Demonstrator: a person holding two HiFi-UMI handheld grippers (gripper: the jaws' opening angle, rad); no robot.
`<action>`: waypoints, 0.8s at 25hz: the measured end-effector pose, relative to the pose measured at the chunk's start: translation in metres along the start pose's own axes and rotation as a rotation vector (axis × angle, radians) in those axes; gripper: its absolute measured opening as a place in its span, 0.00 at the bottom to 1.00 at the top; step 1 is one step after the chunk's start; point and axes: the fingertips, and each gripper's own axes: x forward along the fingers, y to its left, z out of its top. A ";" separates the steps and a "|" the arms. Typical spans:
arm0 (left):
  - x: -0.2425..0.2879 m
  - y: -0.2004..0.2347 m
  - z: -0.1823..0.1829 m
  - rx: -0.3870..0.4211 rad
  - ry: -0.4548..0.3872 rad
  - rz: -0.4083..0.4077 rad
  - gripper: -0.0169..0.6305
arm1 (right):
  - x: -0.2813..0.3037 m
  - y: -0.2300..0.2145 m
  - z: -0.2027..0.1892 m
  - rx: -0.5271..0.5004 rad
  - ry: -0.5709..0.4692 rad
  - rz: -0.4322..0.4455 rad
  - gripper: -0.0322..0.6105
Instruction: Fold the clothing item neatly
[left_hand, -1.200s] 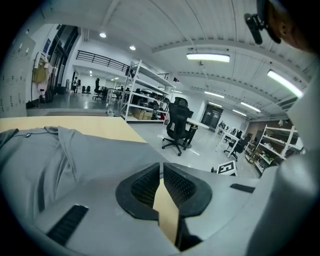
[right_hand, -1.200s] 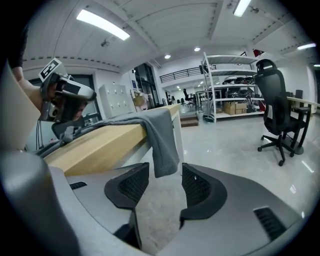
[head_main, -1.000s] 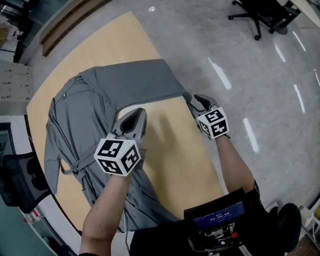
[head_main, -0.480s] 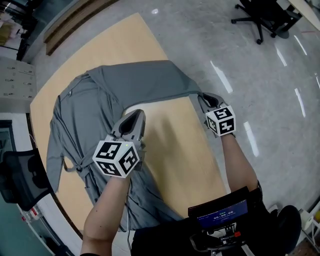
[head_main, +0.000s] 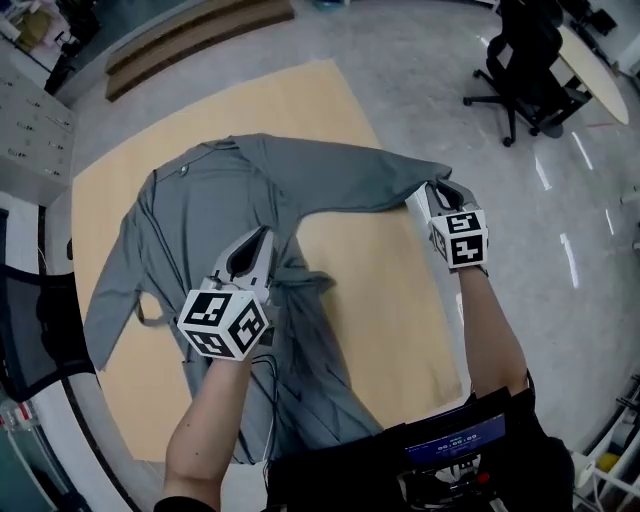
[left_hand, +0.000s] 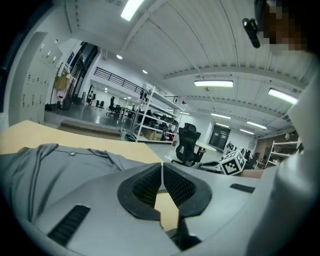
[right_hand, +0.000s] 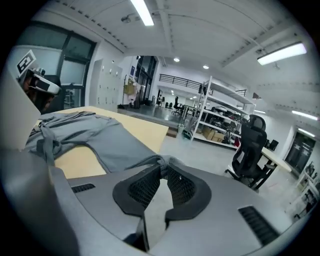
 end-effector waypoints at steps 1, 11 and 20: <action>-0.013 0.011 0.005 -0.005 -0.018 0.006 0.03 | -0.002 0.007 0.012 -0.011 0.005 -0.010 0.13; -0.161 0.132 0.008 -0.036 -0.109 0.160 0.02 | 0.047 0.142 0.116 -0.222 0.044 0.043 0.13; -0.266 0.223 -0.011 -0.112 -0.149 0.310 0.03 | 0.085 0.335 0.192 -0.433 -0.033 0.215 0.13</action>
